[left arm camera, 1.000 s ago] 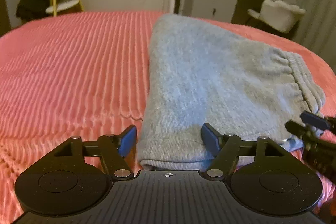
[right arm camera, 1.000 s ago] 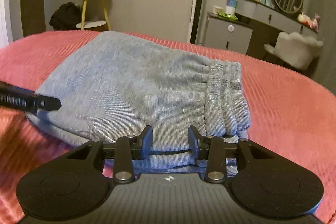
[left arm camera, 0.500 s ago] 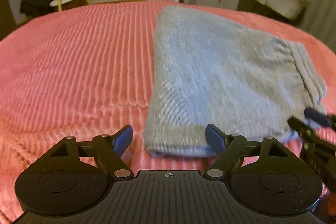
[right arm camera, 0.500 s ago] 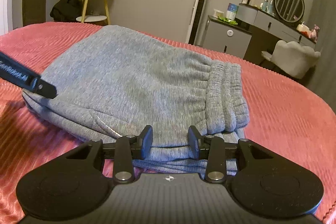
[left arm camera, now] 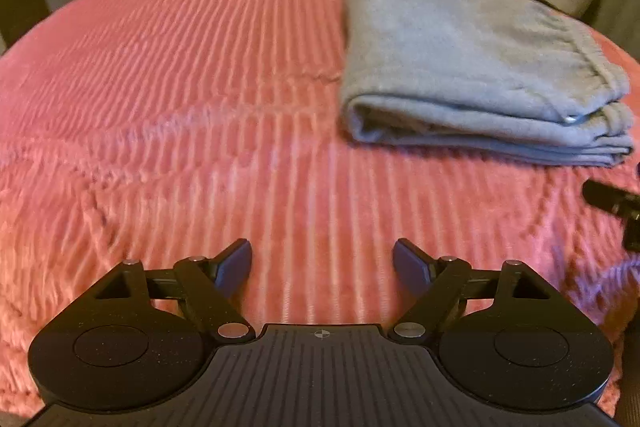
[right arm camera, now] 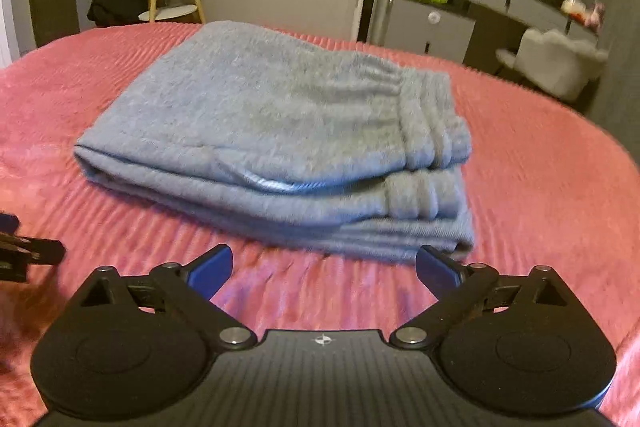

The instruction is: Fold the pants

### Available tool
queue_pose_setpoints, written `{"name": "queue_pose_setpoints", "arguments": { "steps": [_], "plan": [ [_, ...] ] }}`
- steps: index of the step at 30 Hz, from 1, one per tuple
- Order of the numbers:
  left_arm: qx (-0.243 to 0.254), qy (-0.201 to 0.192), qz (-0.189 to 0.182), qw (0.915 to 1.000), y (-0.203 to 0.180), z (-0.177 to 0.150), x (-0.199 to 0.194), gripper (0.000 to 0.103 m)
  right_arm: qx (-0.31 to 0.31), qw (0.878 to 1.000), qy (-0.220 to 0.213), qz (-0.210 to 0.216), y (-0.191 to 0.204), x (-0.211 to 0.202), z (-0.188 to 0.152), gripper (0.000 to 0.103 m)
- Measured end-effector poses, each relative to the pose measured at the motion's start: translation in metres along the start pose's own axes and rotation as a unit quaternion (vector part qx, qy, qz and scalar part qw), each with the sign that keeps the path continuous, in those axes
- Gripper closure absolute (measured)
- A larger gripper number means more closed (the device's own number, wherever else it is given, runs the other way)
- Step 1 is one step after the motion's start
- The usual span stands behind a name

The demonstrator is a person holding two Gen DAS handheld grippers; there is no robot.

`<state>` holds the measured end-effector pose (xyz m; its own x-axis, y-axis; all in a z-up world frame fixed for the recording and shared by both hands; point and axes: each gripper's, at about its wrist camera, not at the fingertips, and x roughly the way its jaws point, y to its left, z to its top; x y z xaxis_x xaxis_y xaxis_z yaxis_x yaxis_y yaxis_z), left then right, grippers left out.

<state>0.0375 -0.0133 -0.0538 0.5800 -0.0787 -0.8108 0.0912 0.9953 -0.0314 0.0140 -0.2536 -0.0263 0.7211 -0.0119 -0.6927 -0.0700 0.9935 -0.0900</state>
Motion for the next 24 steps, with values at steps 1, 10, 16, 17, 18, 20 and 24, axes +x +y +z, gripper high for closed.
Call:
{"name": "queue_pose_setpoints", "arguments": {
  "steps": [1, 10, 16, 17, 18, 20, 24],
  "plan": [
    [0.009, -0.012, -0.001, 0.9999, -0.003, 0.000, -0.005, 0.015, 0.008, 1.000, 0.005, 0.010, 0.000, -0.004, -0.002, 0.004],
    [0.034, -0.040, -0.027, 0.9983, -0.014, -0.005, -0.019, 0.007, 0.026, 0.999, 0.019, 0.008, 0.003, -0.025, -0.013, 0.004],
    [0.023, -0.046, -0.030, 0.9982, -0.011, -0.005, -0.013, 0.007, 0.038, 0.999, 0.012, -0.009, 0.001, -0.022, -0.012, 0.004],
    [0.020, -0.046, -0.032, 0.9982, -0.011, -0.005, -0.012, 0.007, 0.041, 0.999, 0.008, -0.011, 0.001, -0.022, -0.012, 0.004],
    [0.016, -0.046, -0.034, 0.9983, -0.010, -0.004, -0.011, 0.007, 0.044, 0.999, 0.003, -0.017, 0.001, -0.022, -0.012, 0.004],
    [0.006, -0.045, -0.039, 0.9982, -0.009, -0.003, -0.010, 0.007, 0.045, 0.999, -0.003, -0.023, 0.001, -0.022, -0.012, 0.004],
    [-0.003, -0.040, -0.041, 0.9984, -0.007, -0.003, -0.006, 0.007, 0.034, 0.999, -0.009, -0.028, 0.006, -0.021, -0.012, 0.004]
  ]
}}
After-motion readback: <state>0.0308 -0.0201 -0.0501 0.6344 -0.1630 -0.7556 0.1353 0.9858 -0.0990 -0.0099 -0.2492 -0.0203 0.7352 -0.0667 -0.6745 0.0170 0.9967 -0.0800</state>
